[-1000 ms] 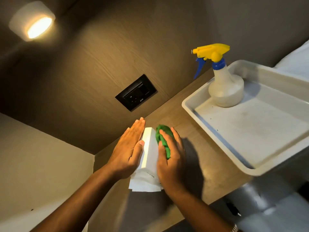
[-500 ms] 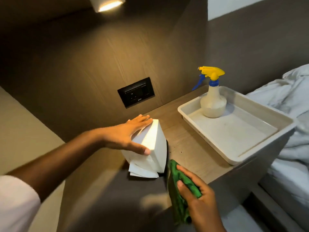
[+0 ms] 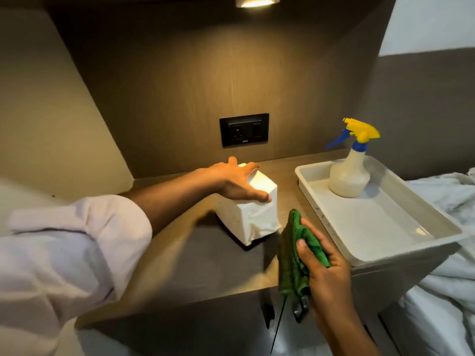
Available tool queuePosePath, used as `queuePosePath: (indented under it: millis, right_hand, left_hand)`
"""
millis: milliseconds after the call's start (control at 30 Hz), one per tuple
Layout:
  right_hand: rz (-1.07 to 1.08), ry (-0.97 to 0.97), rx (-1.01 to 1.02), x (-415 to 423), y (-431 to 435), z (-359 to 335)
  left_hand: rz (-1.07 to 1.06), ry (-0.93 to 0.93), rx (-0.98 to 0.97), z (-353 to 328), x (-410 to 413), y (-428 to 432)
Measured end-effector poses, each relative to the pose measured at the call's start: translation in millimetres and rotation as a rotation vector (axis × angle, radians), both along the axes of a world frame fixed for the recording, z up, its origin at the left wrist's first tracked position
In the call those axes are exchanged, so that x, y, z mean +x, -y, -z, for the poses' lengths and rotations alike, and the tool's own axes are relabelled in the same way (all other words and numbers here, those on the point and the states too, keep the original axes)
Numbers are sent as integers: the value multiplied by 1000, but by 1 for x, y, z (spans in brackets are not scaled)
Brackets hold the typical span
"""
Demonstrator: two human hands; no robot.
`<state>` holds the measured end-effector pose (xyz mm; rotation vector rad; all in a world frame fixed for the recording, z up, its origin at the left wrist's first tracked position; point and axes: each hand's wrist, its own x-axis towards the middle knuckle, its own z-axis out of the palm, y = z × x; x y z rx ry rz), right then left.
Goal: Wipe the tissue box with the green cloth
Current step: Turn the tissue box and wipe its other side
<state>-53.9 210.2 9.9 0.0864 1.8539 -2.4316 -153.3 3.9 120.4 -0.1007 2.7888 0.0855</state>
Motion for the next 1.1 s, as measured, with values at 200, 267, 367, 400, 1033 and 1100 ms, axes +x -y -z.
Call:
queuePosePath:
  millis: [200, 267, 367, 400, 1033, 1100]
  right_hand:
    - [-62, 24, -60, -16, -12, 10]
    - [-78, 31, -73, -17, -11, 16]
    - [-52, 25, -103, -19, -9, 20]
    - [-40, 24, -113, -20, -8, 21]
    - [8, -105, -125, -32, 11, 23]
    - [-34, -140, -80, -28, 17, 23]
  left_hand:
    - [-348, 156, 12, -26, 8, -51]
    - [-445, 256, 65, -37, 12, -67]
    - [-518, 255, 80, -45, 16, -89]
    - [-539, 235, 93, -44, 17, -93]
    - [306, -120, -77, 4, 30, -4]
    - [355, -244, 26, 13, 37, 0]
